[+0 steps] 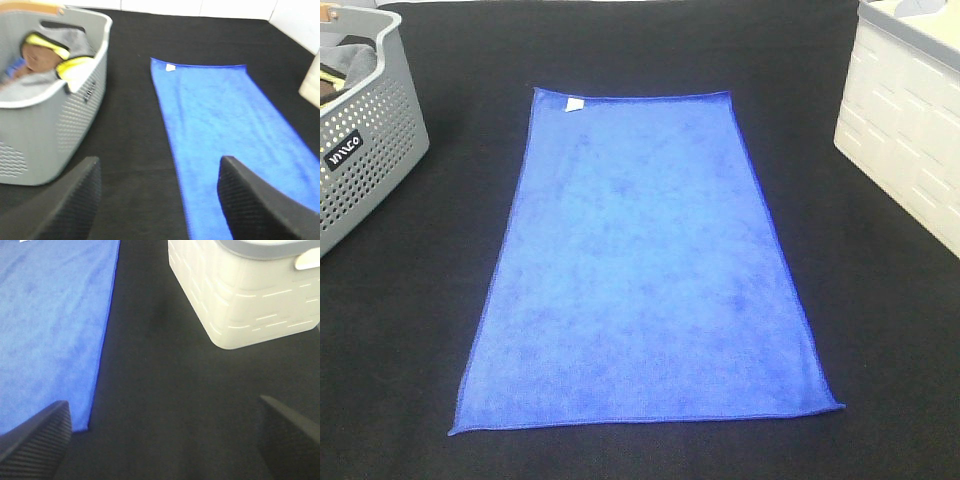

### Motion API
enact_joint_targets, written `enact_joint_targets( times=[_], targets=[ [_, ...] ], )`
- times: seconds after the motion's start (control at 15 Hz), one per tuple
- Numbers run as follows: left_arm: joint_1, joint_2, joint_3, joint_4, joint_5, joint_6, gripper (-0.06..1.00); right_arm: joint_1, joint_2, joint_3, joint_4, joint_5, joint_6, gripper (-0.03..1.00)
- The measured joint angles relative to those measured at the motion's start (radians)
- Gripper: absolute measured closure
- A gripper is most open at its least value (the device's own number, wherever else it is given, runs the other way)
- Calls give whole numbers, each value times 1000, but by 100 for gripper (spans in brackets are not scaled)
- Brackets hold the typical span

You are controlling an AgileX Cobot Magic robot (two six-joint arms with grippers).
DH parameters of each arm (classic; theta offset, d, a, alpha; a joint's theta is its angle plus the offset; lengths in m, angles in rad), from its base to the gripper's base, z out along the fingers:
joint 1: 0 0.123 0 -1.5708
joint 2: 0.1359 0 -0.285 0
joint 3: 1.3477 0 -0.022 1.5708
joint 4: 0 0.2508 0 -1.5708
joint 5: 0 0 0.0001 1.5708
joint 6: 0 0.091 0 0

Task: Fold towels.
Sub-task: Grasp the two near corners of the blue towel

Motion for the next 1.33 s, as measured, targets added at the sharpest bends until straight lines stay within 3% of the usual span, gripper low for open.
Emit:
enact_joint_targets(
  times=[0.2, 0.33, 0.6, 0.8, 1.07, 1.13, 1.33],
  targets=[
    [0, 219, 7, -168, -82, -9, 31, 0, 197, 0, 67, -159, 109, 5],
    [0, 386, 7, -261, -106, 26, 31, 0, 352, -1, 116, -242, 118, 5],
    [0, 772, 7, -439, -112, 229, 31, 0, 706, -1, 148, -289, 88, 7],
    [0, 1015, 7, -575, -113, 414, 31, 0, 919, -1, 247, -335, -46, 7],
    [0, 1306, 7, -819, -116, 657, 31, 0, 1152, -1, 539, -370, -350, 7],
    [0, 1306, 7, -819, -116, 657, 31, 0, 1152, -1, 539, -370, -350, 7],
    [0, 1455, 8, -996, -118, 836, 31, 0, 1313, -1, 753, -372, -551, 7]
  ],
)
